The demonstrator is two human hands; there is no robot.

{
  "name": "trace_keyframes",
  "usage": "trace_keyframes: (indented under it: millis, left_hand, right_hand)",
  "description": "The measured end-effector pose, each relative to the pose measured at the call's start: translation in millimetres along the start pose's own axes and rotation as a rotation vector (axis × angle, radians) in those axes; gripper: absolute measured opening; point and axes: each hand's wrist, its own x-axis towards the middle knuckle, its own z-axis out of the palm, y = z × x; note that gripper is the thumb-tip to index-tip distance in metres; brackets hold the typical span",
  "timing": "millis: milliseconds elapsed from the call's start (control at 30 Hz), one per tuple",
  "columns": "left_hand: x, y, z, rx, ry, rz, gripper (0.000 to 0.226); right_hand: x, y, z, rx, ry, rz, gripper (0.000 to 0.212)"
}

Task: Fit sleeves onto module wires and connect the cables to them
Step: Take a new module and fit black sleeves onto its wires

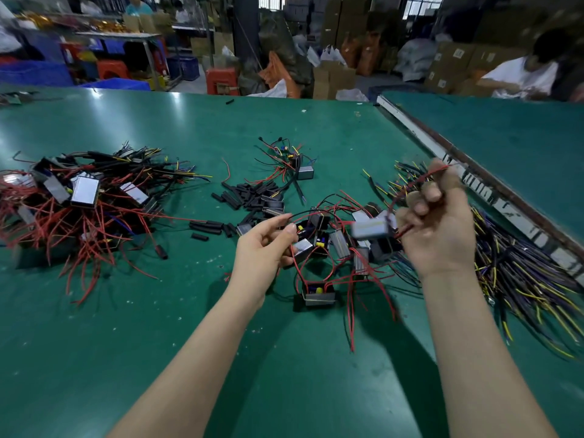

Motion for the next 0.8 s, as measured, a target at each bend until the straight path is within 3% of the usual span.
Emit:
trace_keyframes:
  millis: [67, 267, 467, 533, 600, 667, 733, 800]
  left_hand:
    - [1, -3, 1, -0.002, 0.017, -0.014, 0.012]
    - [12, -6, 14, 0.014, 0.118, -0.043, 0.016]
    - [51, 19, 47, -0.274, 0.246, -0.133, 0.014]
    - [58, 23, 58, -0.324, 0.175, -0.137, 0.020]
    - [58, 23, 67, -0.136, 0.008, -0.113, 0.029]
    - [57, 21, 70, 0.370, -0.141, 0.007, 0.037]
    - [58, 23, 67, 0.820, -0.175, 0.161, 0.039]
    - [57, 25, 61, 0.940, -0.169, 0.236, 0.038]
  right_hand:
    - [-1, -5, -5, 0.088, 0.005, 0.022, 0.035]
    - [-7, -9, -3, 0.195, -0.212, 0.104, 0.031]
    - [-6, -14, -8, 0.410, -0.326, 0.060, 0.029]
    - [-5, -13, -8, 0.330, -0.278, 0.051, 0.032]
    - [-5, -9, -5, 0.212, -0.244, 0.098, 0.034]
    - [-6, -3, 0, 0.096, -0.226, 0.186, 0.033]
    - [-9, 3, 6, -0.011, -0.219, 0.268, 0.030]
    - [-12, 9, 12, -0.074, -0.232, 0.316, 0.029]
